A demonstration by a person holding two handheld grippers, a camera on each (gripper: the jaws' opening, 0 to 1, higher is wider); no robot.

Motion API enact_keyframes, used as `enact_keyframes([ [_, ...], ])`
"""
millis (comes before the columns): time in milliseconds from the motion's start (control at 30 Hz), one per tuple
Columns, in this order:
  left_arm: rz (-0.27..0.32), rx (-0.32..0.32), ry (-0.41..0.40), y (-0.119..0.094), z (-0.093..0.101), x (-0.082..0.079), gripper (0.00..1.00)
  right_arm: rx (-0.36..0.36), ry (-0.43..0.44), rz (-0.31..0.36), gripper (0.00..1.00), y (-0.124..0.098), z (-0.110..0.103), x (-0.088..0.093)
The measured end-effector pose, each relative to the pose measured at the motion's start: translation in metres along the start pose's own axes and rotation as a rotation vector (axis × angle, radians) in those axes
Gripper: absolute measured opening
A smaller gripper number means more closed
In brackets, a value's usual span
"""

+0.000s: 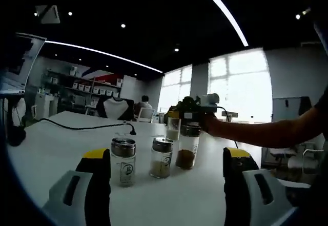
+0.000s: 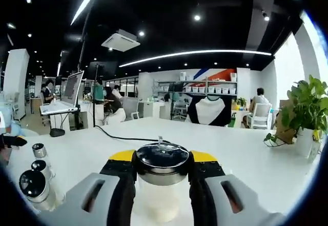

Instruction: Rotate the seasoning bottle until the label or dispensing opening points toward the visible target arrow and the bottle remains upright within the marked orientation range

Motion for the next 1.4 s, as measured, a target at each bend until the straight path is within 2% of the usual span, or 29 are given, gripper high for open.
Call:
enact_keyframes([
  [100, 0.004, -0.006, -0.013, 0.001, 0.001, 0.0, 0.95, 0.0, -0.015, 0.003, 0.37, -0.012, -0.003, -0.001],
  [133, 0.014, -0.042, 0.005, 0.002, 0.0, -0.001, 0.93, -0.001, -0.01, 0.001, 0.37, -0.017, -0.003, -0.001],
  [200, 0.057, -0.096, 0.109, 0.0, 0.0, -0.007, 0.89, -0.012, 0.022, 0.017, 0.37, -0.027, -0.005, -0.001],
  [267, 0.054, -0.081, 0.154, 0.001, 0.006, -0.007, 0.85, -0.028, 0.05, 0.032, 0.37, -0.036, -0.009, -0.001],
  [333, 0.045, -0.082, 0.147, 0.003, 0.007, -0.006, 0.86, -0.036, 0.057, 0.038, 0.37, -0.042, -0.012, -0.001],
  [433, 0.009, -0.086, 0.173, 0.005, 0.009, -0.001, 0.85, -0.029, 0.035, 0.041, 0.37, -0.057, -0.023, -0.002],
  [533, -0.024, -0.097, 0.202, 0.006, 0.011, 0.003, 0.77, -0.014, 0.015, 0.06, 0.37, -0.068, -0.029, -0.005],
  [600, -0.073, -0.137, 0.287, 0.007, 0.01, 0.007, 0.78, -0.011, 0.022, 0.069, 0.37, -0.076, -0.032, -0.008],
  [633, -0.109, -0.129, 0.33, 0.008, 0.011, 0.011, 0.76, -0.008, 0.031, 0.079, 0.37, -0.079, -0.033, -0.009],
  [667, -0.141, -0.131, 0.356, 0.009, 0.013, 0.015, 0.76, -0.01, 0.031, 0.081, 0.37, -0.084, -0.036, -0.01],
  [733, -0.162, -0.128, 0.37, 0.011, 0.015, 0.021, 0.73, -0.007, 0.032, 0.087, 0.37, -0.092, -0.041, -0.012],
  [867, -0.149, -0.078, 0.306, 0.011, 0.022, 0.023, 0.63, -0.011, 0.025, 0.088, 0.37, -0.108, -0.052, -0.017],
  [1000, -0.157, -0.059, 0.282, 0.015, 0.022, 0.028, 0.69, -0.028, -0.004, 0.094, 0.37, -0.125, -0.063, -0.025],
  [1067, -0.143, -0.058, 0.308, 0.015, 0.023, 0.029, 0.73, -0.047, -0.004, 0.105, 0.37, -0.133, -0.071, -0.028],
  [1133, -0.13, -0.046, 0.296, 0.016, 0.024, 0.027, 0.75, -0.07, 0.011, 0.109, 0.37, -0.14, -0.079, -0.031],
  [1233, -0.134, -0.022, 0.27, 0.018, 0.027, 0.028, 0.84, -0.103, 0.021, 0.124, 0.37, -0.146, -0.089, -0.032],
  [1400, -0.037, 0.047, 0.127, 0.02, 0.039, 0.018, 0.83, -0.151, 0.044, 0.138, 0.37, -0.153, -0.108, -0.031],
])
Point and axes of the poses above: the point that each gripper's makers call its tool centre point, and the gripper's own axes: y roughly forward along the fingers, z roughly to its right, x roughly out of its underside, the point moved 7 cm from there along -y, roughly backward along the fingers, and after that the axes turned 2 degrees about -y, right-handed, at the moved point
